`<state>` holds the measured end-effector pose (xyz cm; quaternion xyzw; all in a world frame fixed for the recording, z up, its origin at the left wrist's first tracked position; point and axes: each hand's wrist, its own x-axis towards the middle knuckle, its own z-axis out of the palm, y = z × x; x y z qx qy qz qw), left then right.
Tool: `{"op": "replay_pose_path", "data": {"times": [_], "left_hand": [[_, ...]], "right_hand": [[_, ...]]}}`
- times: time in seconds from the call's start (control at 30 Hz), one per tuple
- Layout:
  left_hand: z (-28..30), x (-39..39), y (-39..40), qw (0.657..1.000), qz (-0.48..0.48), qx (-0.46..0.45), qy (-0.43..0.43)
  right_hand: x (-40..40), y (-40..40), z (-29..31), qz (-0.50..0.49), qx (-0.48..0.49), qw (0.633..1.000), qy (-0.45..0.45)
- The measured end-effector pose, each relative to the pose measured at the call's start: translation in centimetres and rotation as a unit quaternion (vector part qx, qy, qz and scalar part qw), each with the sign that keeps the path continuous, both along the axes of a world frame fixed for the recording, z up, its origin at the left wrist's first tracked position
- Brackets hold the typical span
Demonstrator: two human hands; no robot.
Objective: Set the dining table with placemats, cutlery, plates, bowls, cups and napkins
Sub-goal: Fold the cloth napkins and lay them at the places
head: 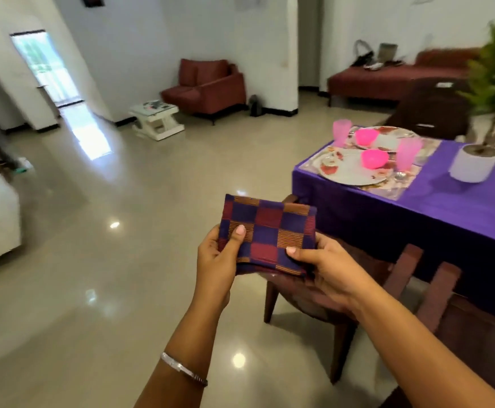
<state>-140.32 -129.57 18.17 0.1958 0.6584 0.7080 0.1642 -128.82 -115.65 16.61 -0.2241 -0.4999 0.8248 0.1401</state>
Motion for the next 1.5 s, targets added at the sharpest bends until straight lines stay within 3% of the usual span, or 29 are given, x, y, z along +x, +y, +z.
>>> {"op": "replay_pose_path", "data": {"times": [0.2,0.4,0.67,0.9,1.23,1.5], "left_hand": [[-1.6,-6.0,8.7,0.98,-0.182,-0.065,-0.056],[-4.2,-5.4,18.4,0.917,-0.365,-0.116,-0.11],[-6.9,-0.5,31.2,0.854,-0.479,-0.172,-0.111],[-10.4,6.7,43.2,0.838,-0.506,-0.195,-0.06],[-18.9,14.8,59.4,0.861,-0.448,-0.233,0.055],[-22.3,15.3,65.7,0.88,-0.384,-0.25,0.129]], "right_hand": [[-2.2,4.8,-1.0,-0.204,0.039,0.977,-0.04],[1.7,10.3,-2.1,-0.36,0.027,0.927,-0.099],[8.8,19.3,-3.9,-0.408,-0.018,0.899,-0.158],[15.6,30.0,-7.3,-0.45,0.006,0.865,-0.223],[21.7,45.8,-16.0,-0.511,0.128,0.776,-0.347],[21.7,51.8,-20.0,-0.456,0.267,0.766,-0.366]]}}
